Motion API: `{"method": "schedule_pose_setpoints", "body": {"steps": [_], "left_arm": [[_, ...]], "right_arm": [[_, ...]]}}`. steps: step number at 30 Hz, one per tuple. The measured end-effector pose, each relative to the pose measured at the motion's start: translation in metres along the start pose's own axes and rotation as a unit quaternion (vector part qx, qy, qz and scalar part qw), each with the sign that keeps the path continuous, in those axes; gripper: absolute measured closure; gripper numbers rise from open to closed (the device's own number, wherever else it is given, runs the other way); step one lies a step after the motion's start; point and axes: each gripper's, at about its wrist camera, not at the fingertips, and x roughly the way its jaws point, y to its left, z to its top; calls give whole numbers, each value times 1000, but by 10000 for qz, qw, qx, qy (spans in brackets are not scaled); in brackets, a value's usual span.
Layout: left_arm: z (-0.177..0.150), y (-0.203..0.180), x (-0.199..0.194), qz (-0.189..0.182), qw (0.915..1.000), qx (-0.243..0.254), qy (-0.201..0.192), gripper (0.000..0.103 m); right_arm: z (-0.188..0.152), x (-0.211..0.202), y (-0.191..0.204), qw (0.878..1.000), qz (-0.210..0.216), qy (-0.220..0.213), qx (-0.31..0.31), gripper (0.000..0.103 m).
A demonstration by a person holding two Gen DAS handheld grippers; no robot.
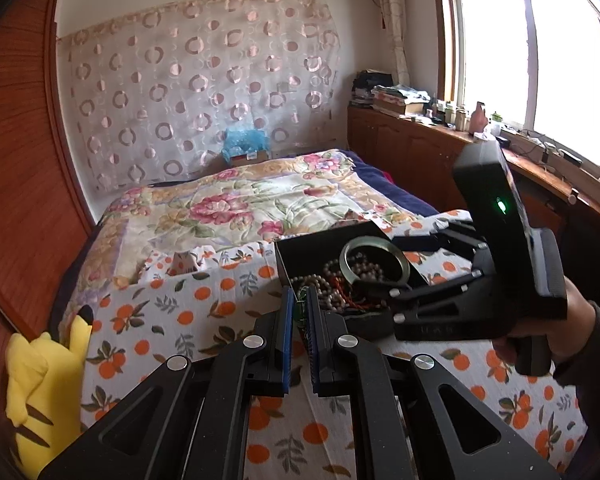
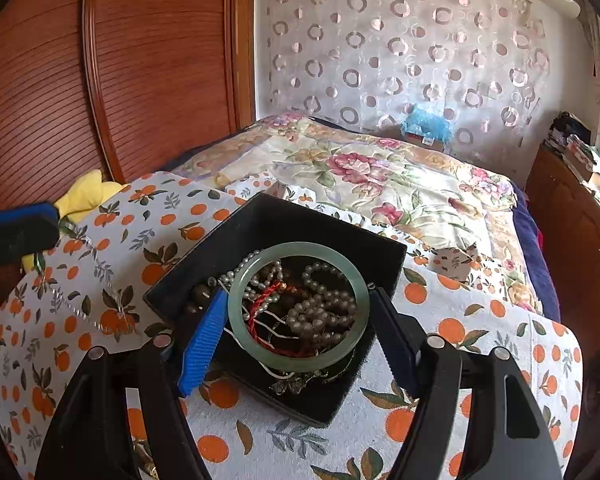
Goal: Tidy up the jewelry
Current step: 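Lower the jade bangle into the black box and open the right tool, then grasp the gold ring with the left tool while the right tool grasps the gold flower pendant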
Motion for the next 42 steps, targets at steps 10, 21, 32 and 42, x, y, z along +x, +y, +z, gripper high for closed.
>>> {"method": "schedule_pose_setpoints", "body": {"steps": [10, 21, 32, 42], "left_arm": [[25, -5, 24, 79, 10000, 5, 41, 97], [43, -20, 47, -82, 10000, 24, 32, 97], [15, -28, 47, -206, 9994, 83, 270, 75], [-44, -31, 28, -482, 9970, 98, 592, 71]], "right_arm": [[-8, -18, -12, 9996, 92, -220, 172, 20], [-47, -62, -15, 9993, 119, -306, 175, 20], [-93, -83, 13, 9987, 498, -15, 82, 38], [-128, -91, 55, 9946, 938, 371, -260, 58]]}}
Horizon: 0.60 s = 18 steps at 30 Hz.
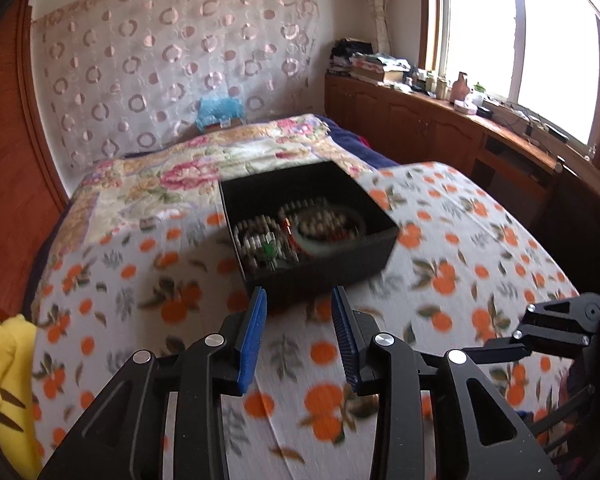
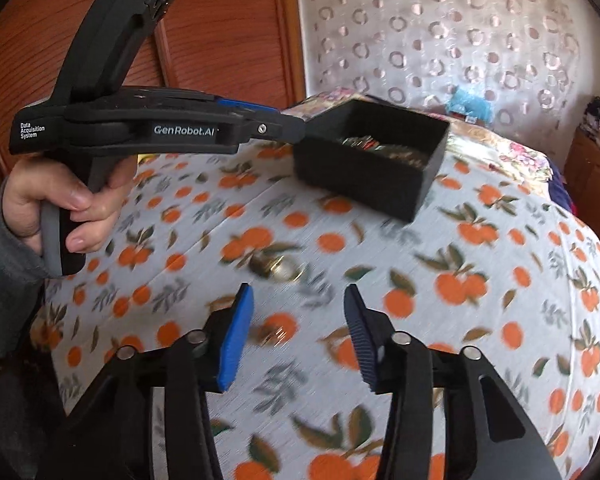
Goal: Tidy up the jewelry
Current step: 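Grasp the gold ring with the left tool while the right tool grasps the gold flower pendant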
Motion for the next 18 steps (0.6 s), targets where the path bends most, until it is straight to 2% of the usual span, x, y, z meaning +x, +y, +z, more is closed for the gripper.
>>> {"method": "schedule_pose_setpoints", "body": {"steps": [6, 10, 18], "left_arm": [[-30, -8, 2, -147, 9996, 55, 229, 71], [-38, -13, 6, -188, 9992, 75, 334, 71], [-46, -18, 5, -359, 9986, 10, 401, 71]], "right_arm": [[-9, 9, 13, 9993, 4, 282, -224, 70], [-10, 13, 13, 9990, -115, 339, -281, 86], [-11, 0, -1, 9993, -297, 170, -133, 87]]}}
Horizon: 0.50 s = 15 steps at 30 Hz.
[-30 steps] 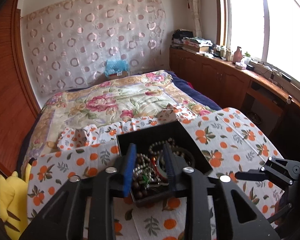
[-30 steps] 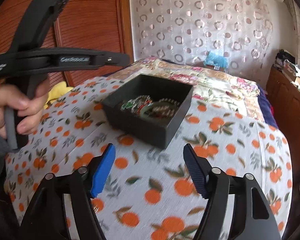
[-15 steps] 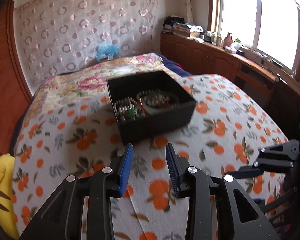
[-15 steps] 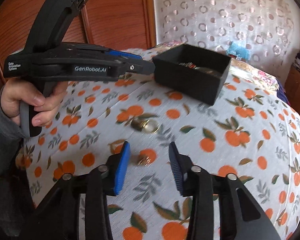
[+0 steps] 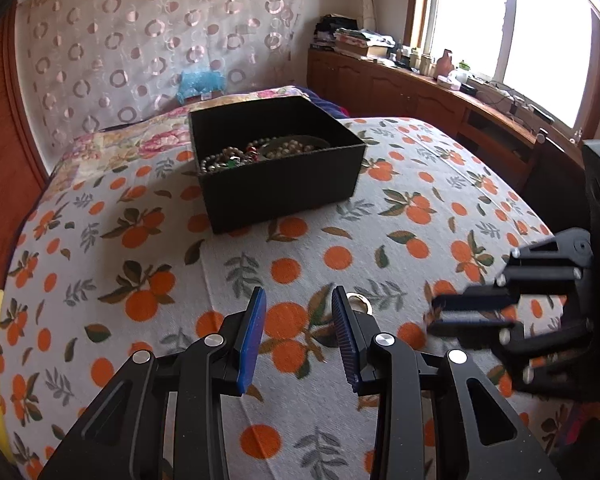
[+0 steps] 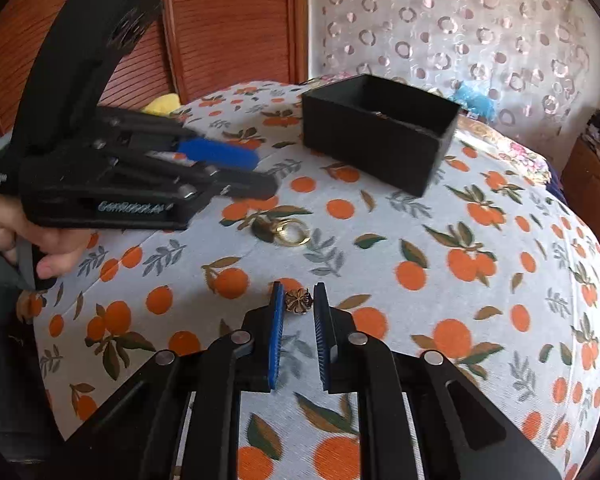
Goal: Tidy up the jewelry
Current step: 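Grasp the gold ring with the left tool while the right tool grasps the gold flower pendant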
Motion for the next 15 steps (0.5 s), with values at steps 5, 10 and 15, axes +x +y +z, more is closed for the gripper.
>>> {"method": "schedule_pose_setpoints", "body": {"steps": [5, 10, 15], "left_arm": [[-2, -13, 1, -139, 9998, 119, 32, 71], [-4, -25, 8, -185, 9993, 291, 120, 71], [-6, -32, 15, -129, 9987, 439, 209, 71]], "right_arm": [[-1, -9, -17, 9996, -174, -101, 199, 87], [-2, -16, -26, 9991, -264, -172, 292, 87], [-1, -17, -30, 9989, -279, -201, 309, 87]]}}
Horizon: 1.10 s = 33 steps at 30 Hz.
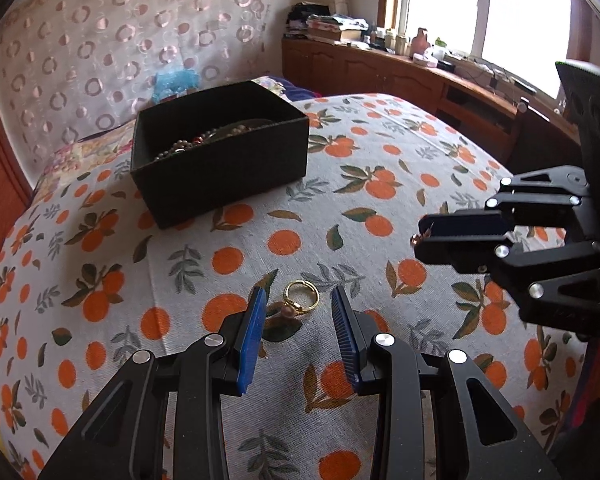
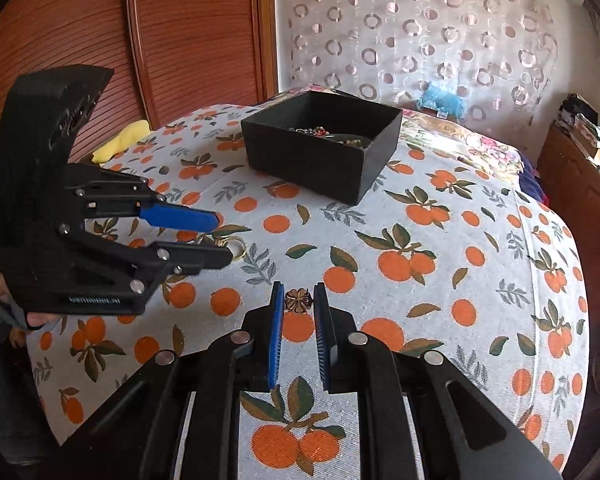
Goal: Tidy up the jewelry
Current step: 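Grasp the gold ring with the left tool while the right tool grasps the gold flower pendant, then carry the ring and pendant to the box and open both tools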
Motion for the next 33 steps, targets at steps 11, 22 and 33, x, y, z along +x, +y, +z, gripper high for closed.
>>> {"method": "schedule_pose_setpoints", "body": {"steps": [11, 22, 33], "left_arm": [[0, 1, 2, 144, 9999, 47, -63, 86], [16, 19, -16, 305, 9989, -137, -341, 86], [37, 41, -23, 498, 9969, -292, -530, 86]], "right_arm": [[2, 0, -2, 10000, -28, 7, 5, 87], [28, 4, -16, 9997, -123, -174, 106, 87], [78, 23, -37, 9984, -15, -377, 411, 86]]}}
